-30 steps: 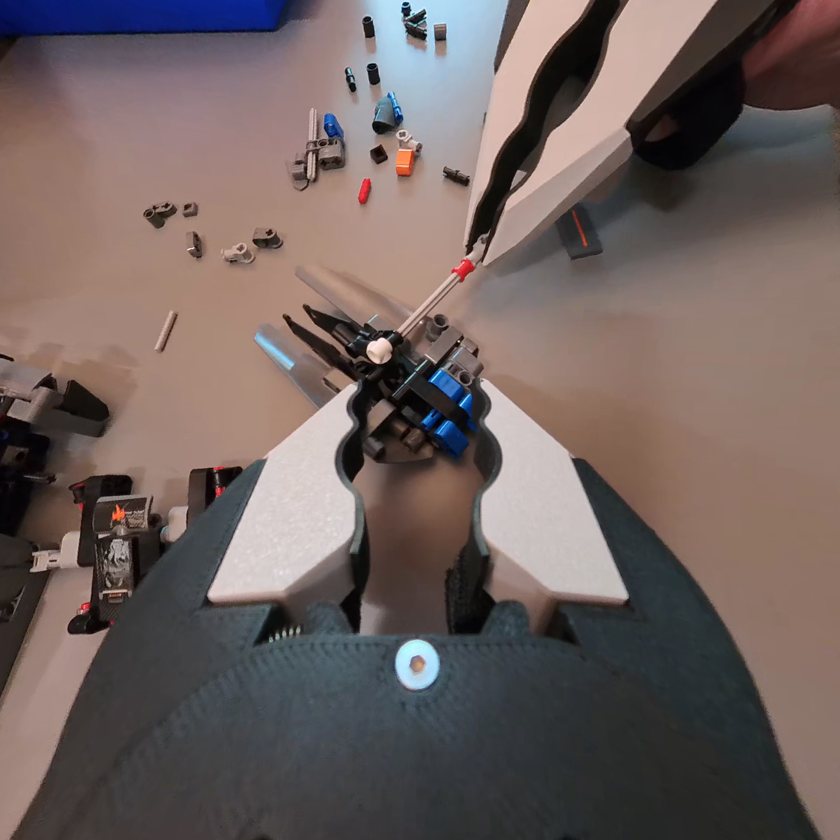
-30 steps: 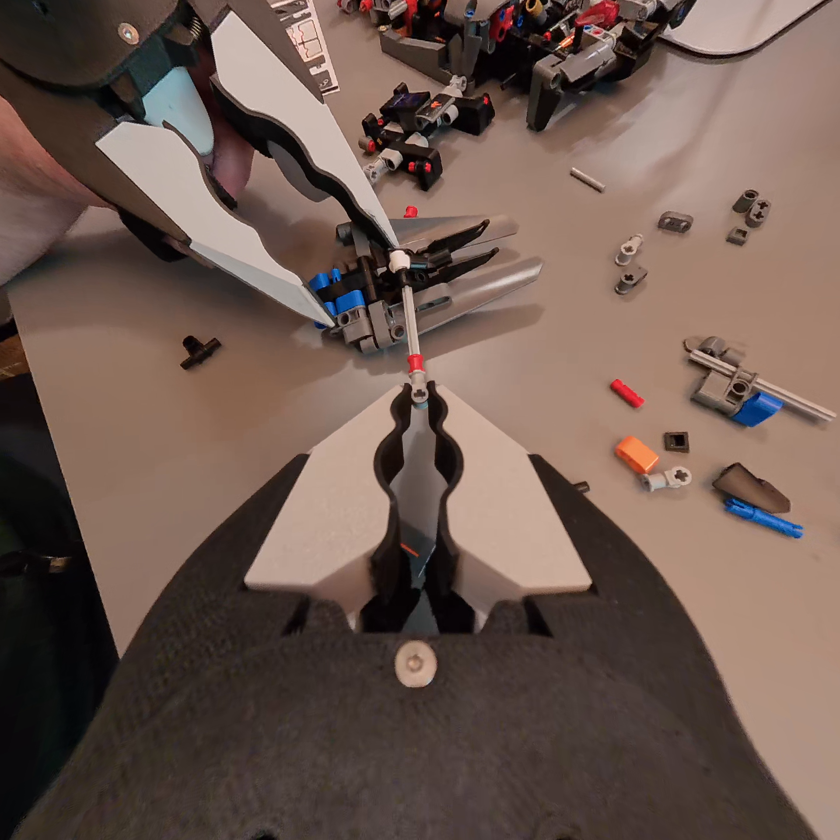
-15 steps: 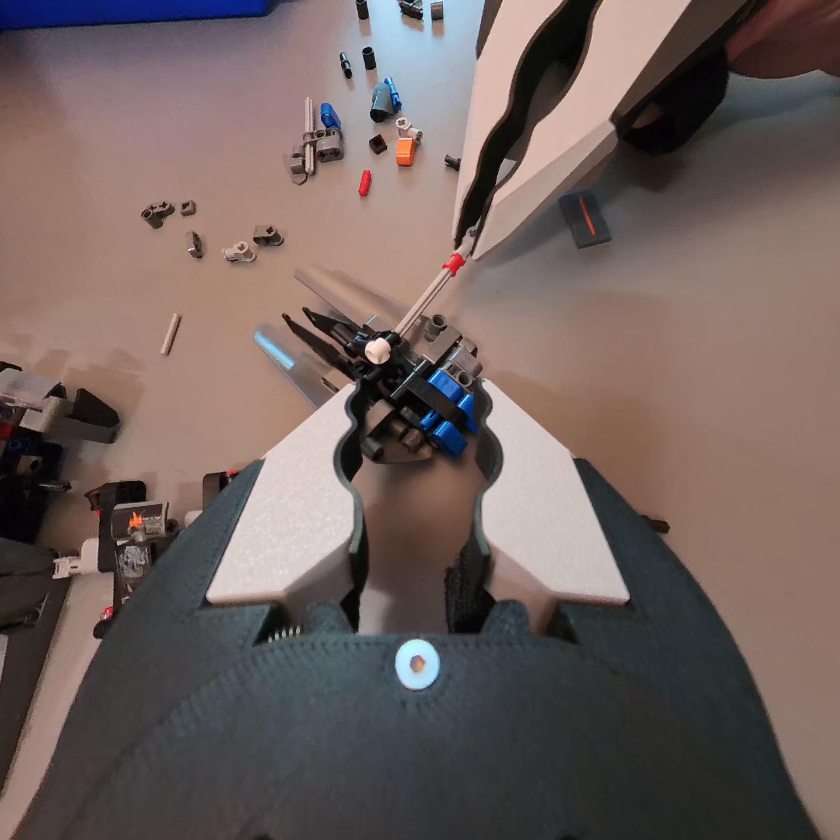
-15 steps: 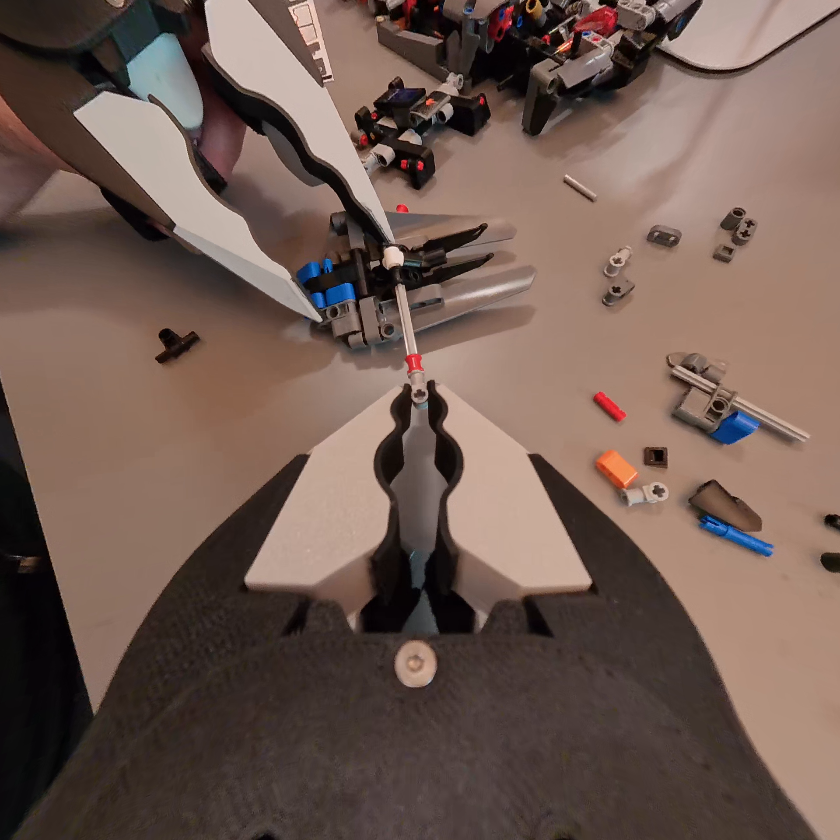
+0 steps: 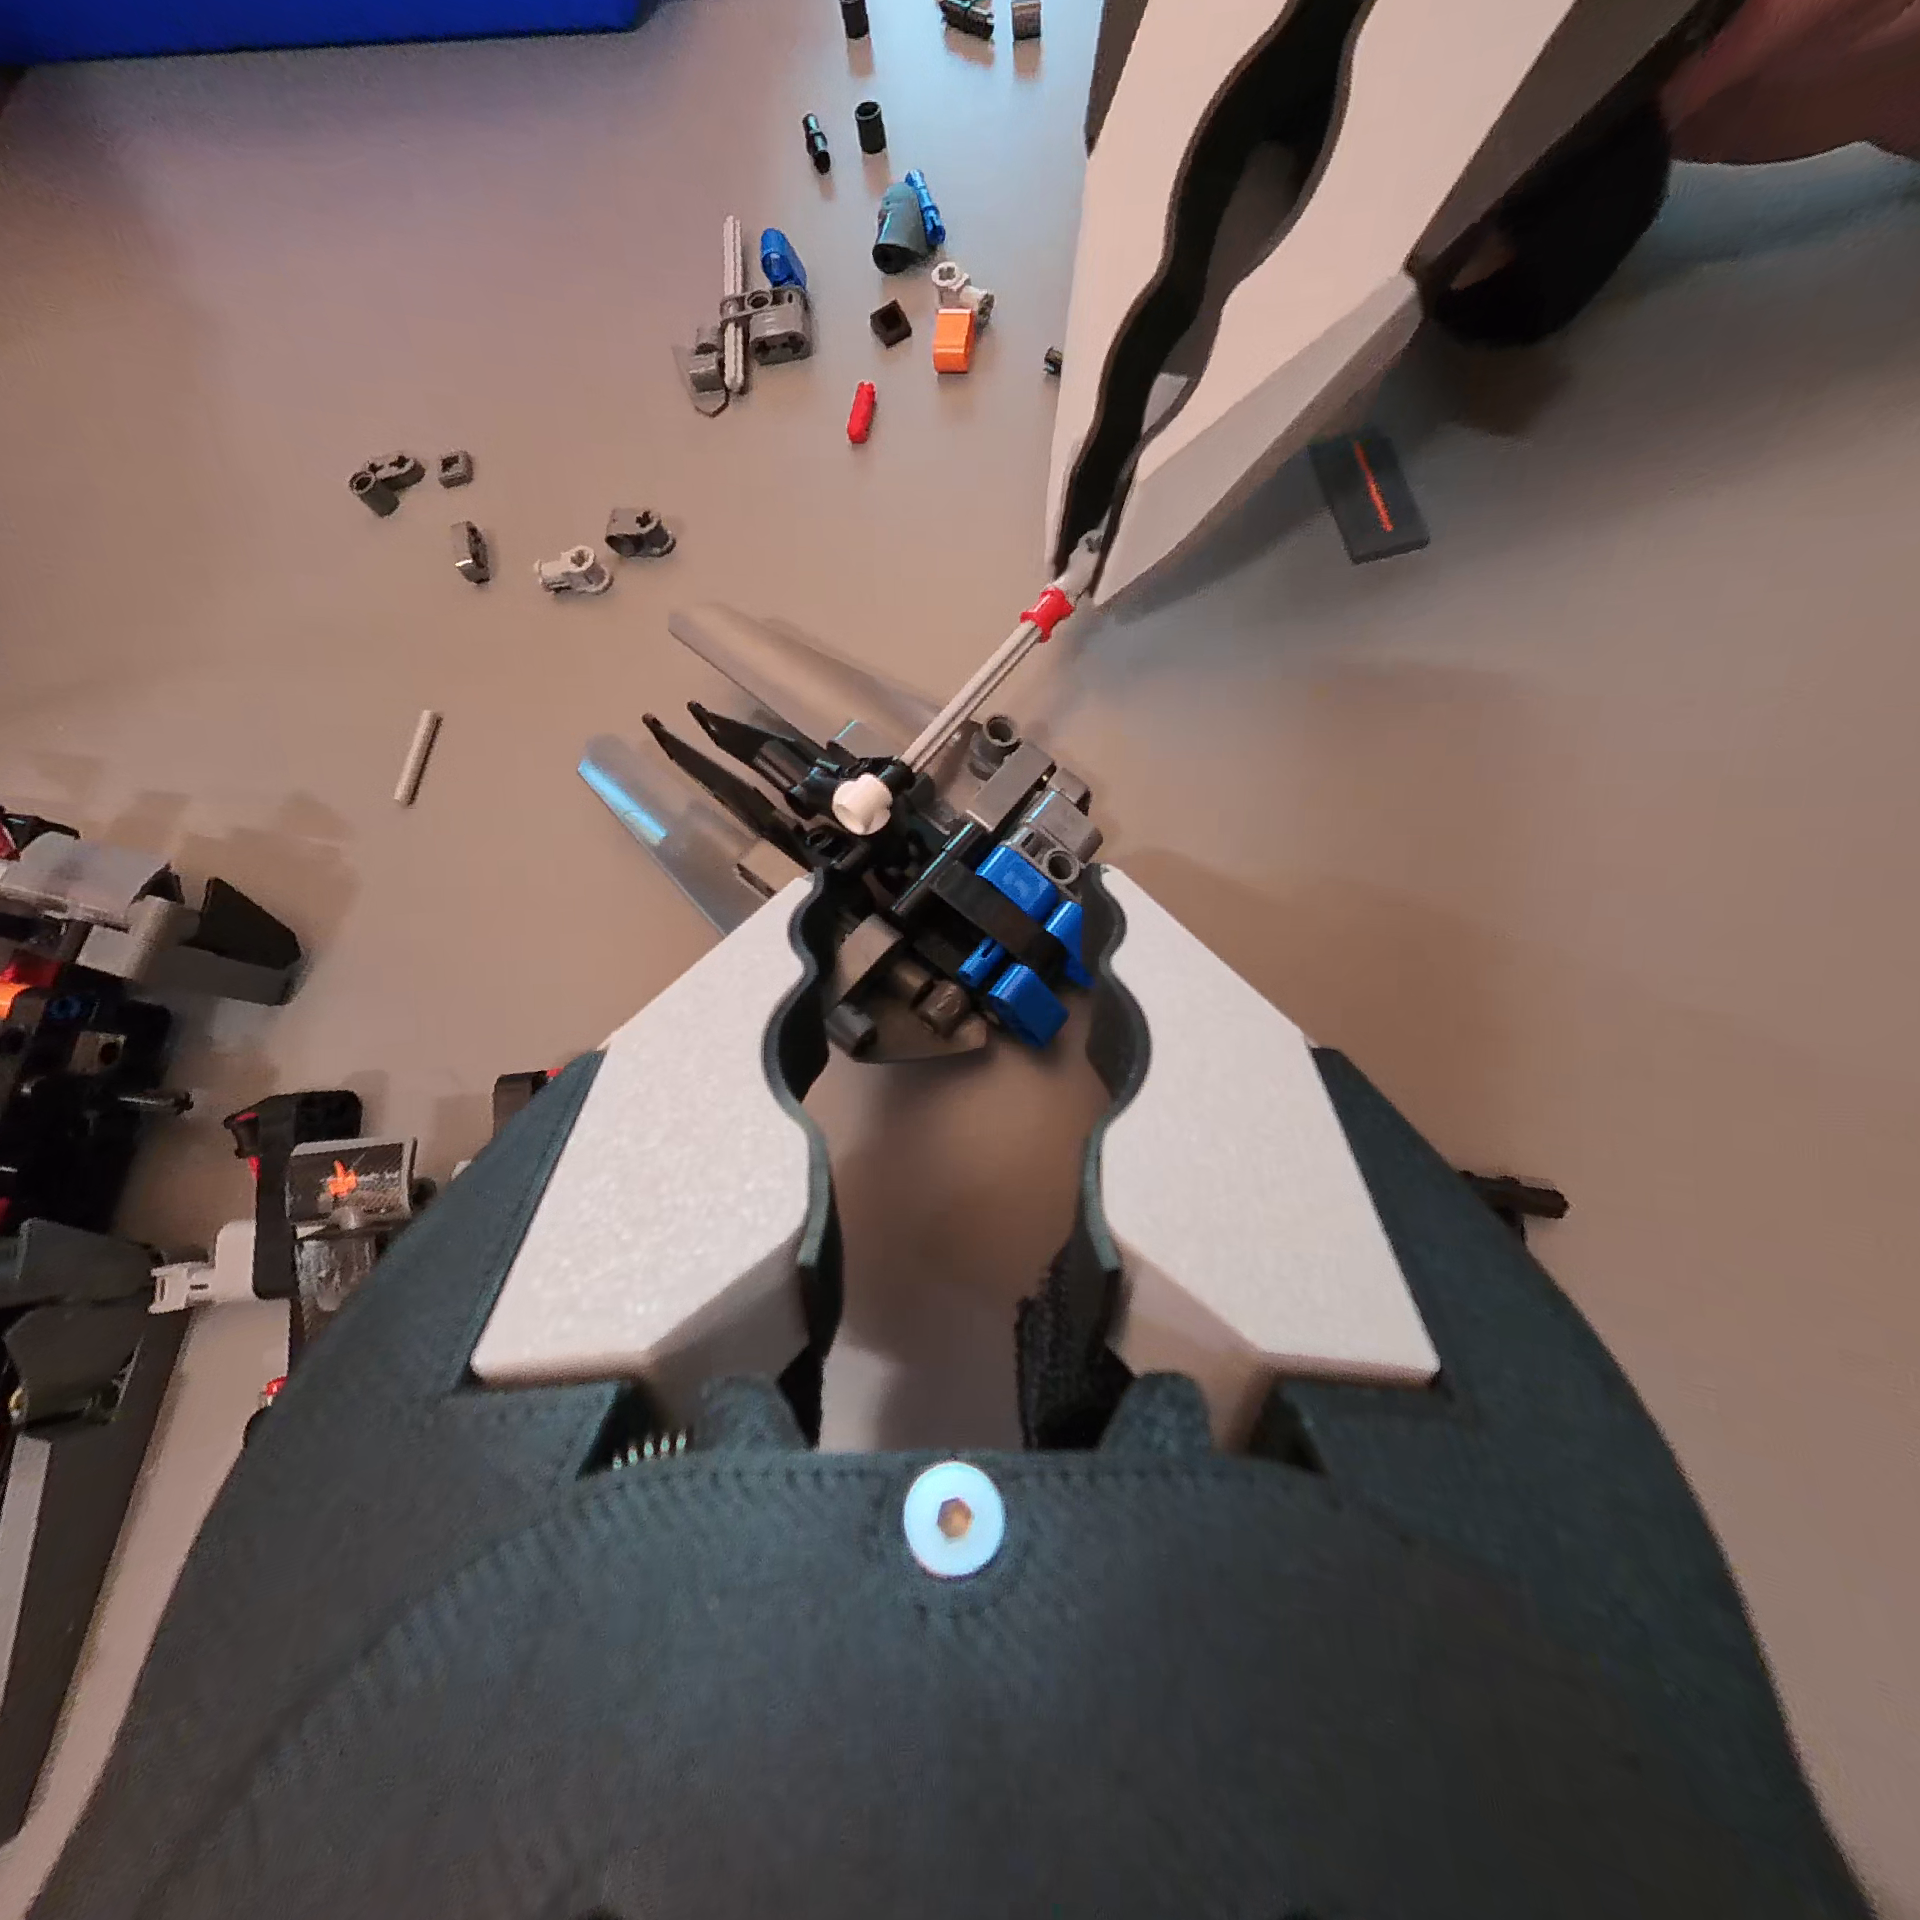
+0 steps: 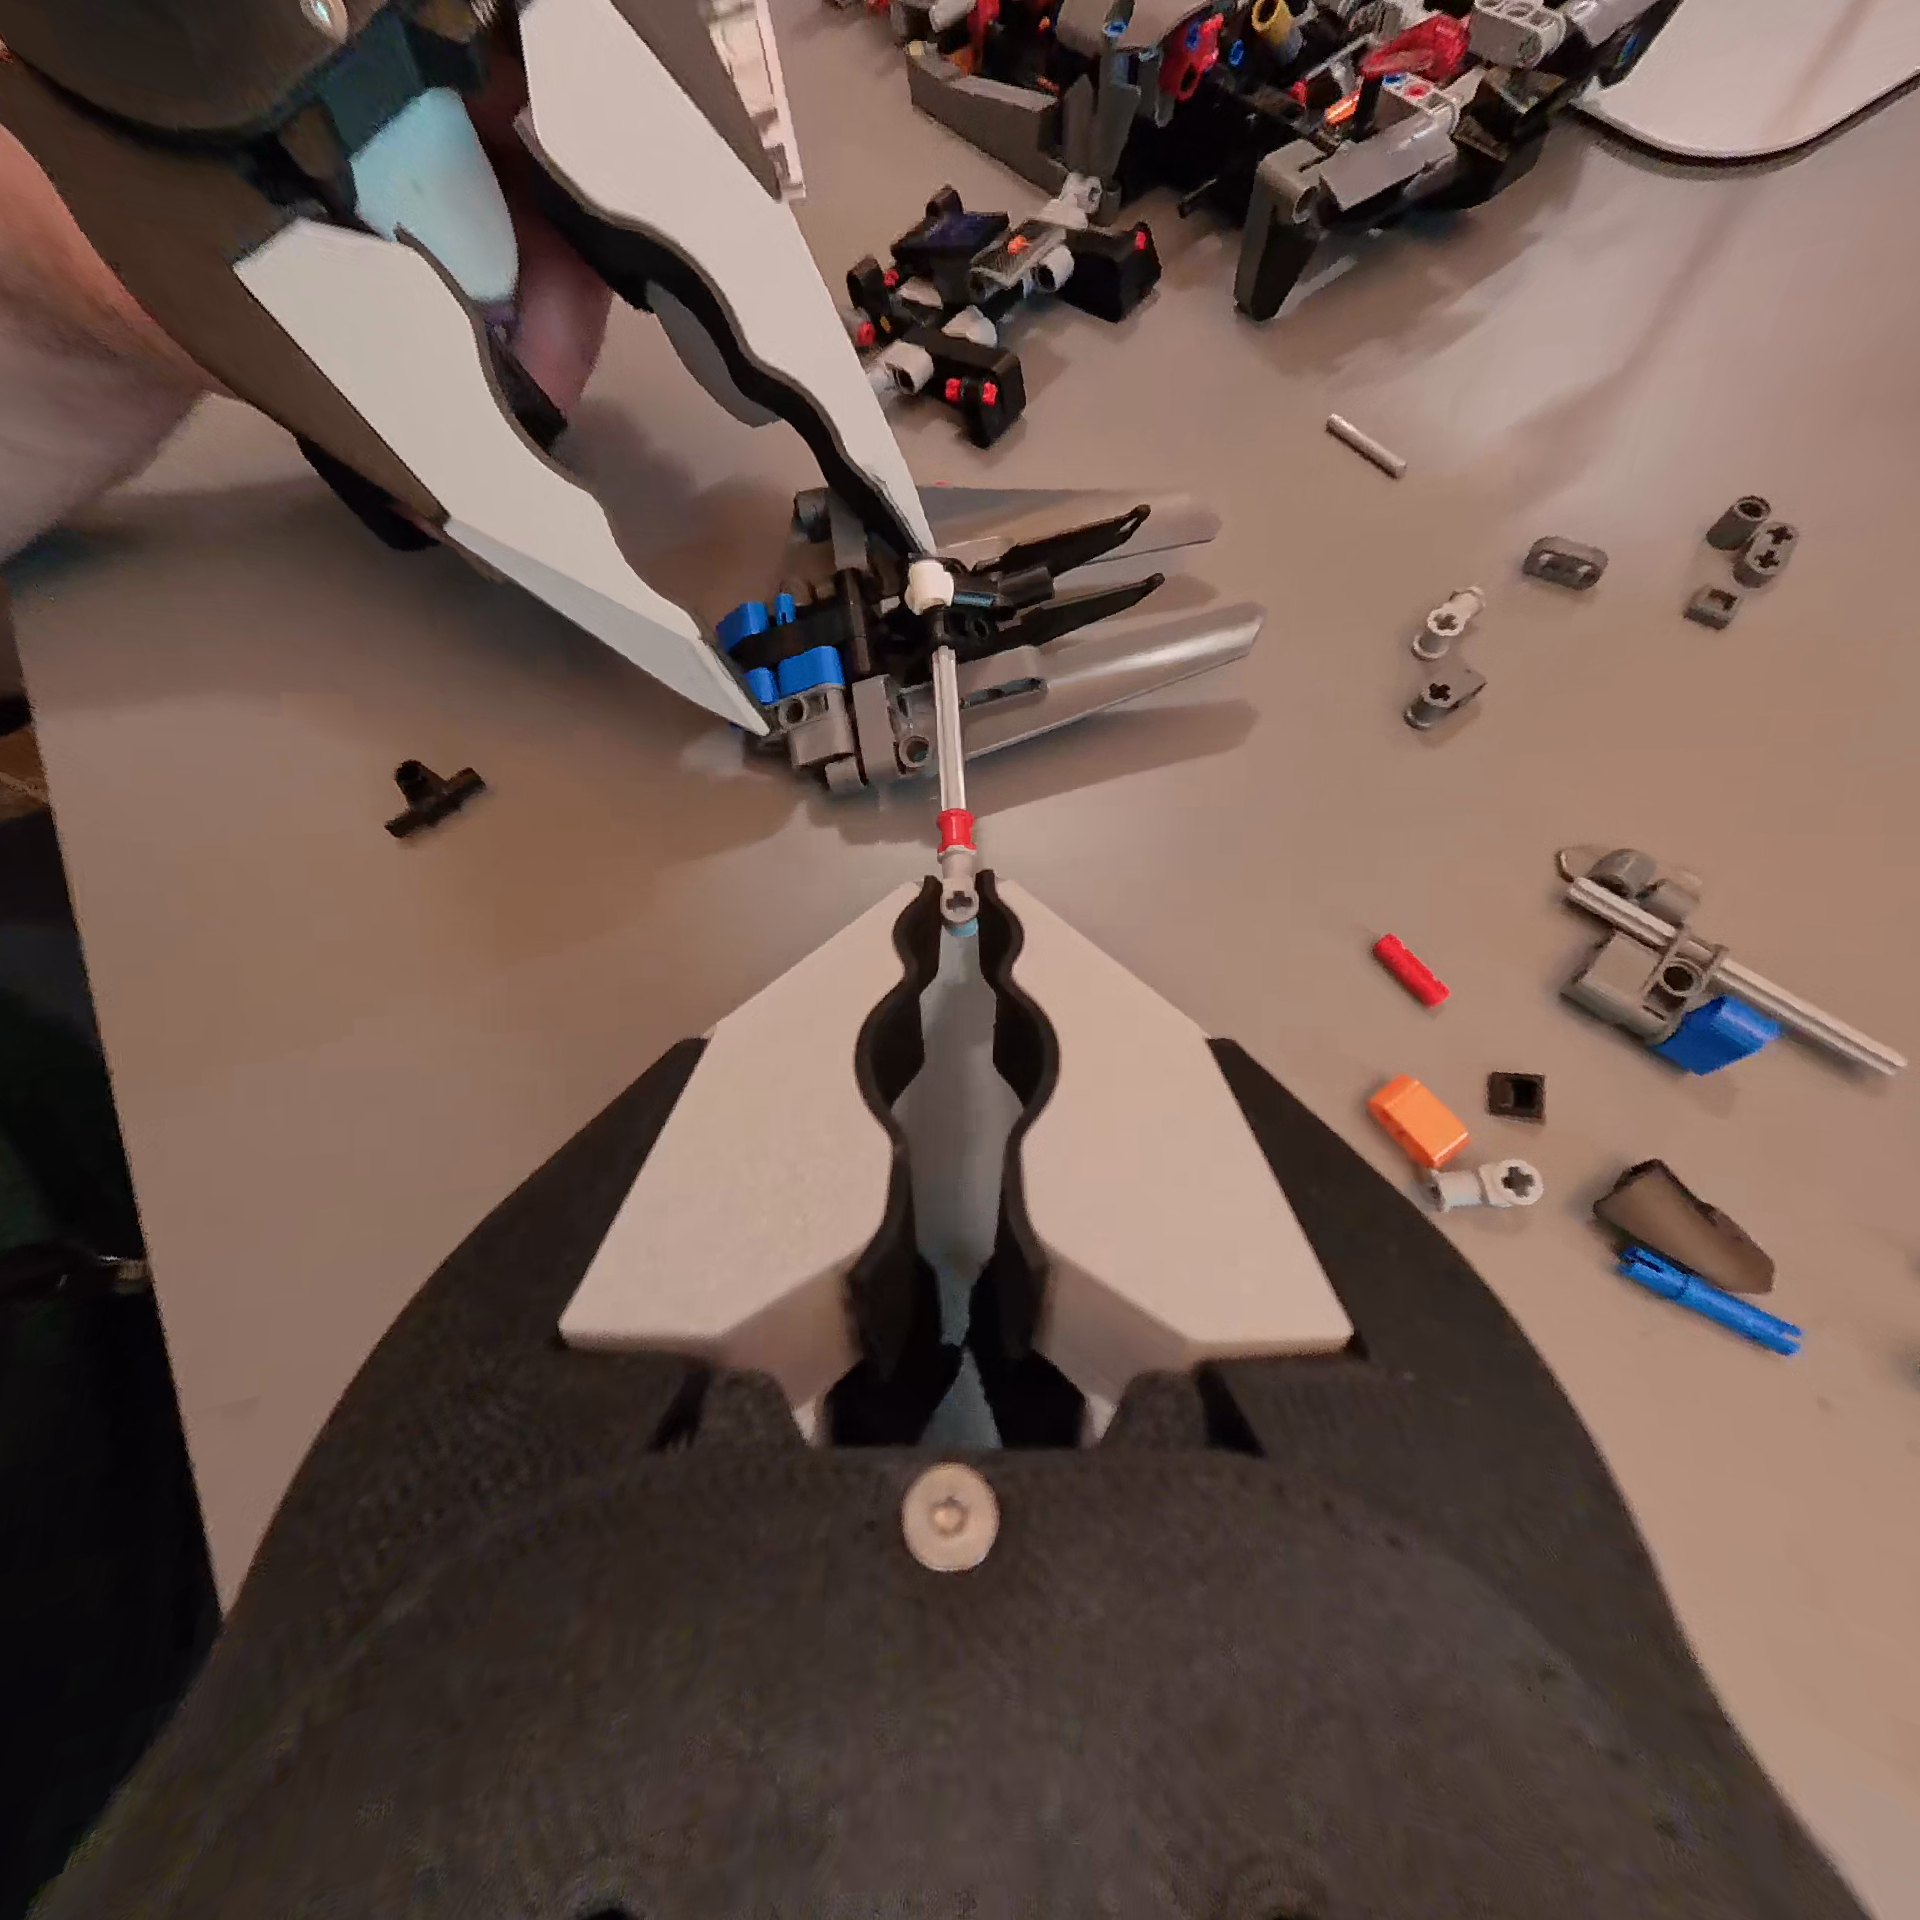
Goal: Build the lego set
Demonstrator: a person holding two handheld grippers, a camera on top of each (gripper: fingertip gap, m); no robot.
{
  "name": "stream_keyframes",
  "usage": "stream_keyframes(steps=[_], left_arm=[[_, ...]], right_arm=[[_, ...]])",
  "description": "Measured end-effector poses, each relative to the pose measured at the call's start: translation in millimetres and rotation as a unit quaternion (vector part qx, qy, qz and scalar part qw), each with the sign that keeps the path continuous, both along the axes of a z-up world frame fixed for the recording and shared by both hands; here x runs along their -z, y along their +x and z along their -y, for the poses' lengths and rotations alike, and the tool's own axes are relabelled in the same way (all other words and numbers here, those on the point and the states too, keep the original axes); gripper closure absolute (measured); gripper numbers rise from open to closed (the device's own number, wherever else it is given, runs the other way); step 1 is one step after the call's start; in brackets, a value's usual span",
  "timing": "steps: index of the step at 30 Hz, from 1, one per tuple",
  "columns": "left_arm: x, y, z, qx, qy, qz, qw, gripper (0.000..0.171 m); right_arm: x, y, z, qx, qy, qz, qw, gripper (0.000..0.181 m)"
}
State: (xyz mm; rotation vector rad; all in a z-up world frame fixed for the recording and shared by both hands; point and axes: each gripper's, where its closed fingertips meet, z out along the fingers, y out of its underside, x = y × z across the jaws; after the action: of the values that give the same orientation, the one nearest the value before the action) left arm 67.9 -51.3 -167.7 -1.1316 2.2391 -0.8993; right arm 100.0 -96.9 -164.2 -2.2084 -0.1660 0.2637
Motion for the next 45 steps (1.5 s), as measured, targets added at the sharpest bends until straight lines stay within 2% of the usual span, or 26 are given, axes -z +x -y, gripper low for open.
stream_keyframes(steps=[9,14,28,40,45], left_arm=[[-0.1,0.7,-0.5,-0.001,-0.007,0.006,1.0,0.126],[-0.2,1.1,-1.2,-0.001,-0.007,0.009,1.0,0.127],[-0.3,1.8,-2.8,-0.004,-0.01,0.013,1.0,0.127],[-0.4,2.0,-3.5,-0.005,-0.014,0.019,1.0,0.127],[-0.4,1.8,-4.5,-0.006,-0.017,0.02,1.0,0.127]], right_arm=[[-8.1,0.5,-1.5,-0.007,0.009,-0.071,0.997,0.177],[-8.1,-1.6,-0.9,-0.015,0.006,-0.081,0.997,0.177],[-1.1,-4.8,-0.8,-0.032,-0.037,-0.149,0.988,0.177],[-3.4,-1.7,-2.9,-0.068,-0.023,-0.107,0.992,0.177],[-2.5,-0.9,-4.2,-0.071,-0.01,-0.058,0.996,0.177]])
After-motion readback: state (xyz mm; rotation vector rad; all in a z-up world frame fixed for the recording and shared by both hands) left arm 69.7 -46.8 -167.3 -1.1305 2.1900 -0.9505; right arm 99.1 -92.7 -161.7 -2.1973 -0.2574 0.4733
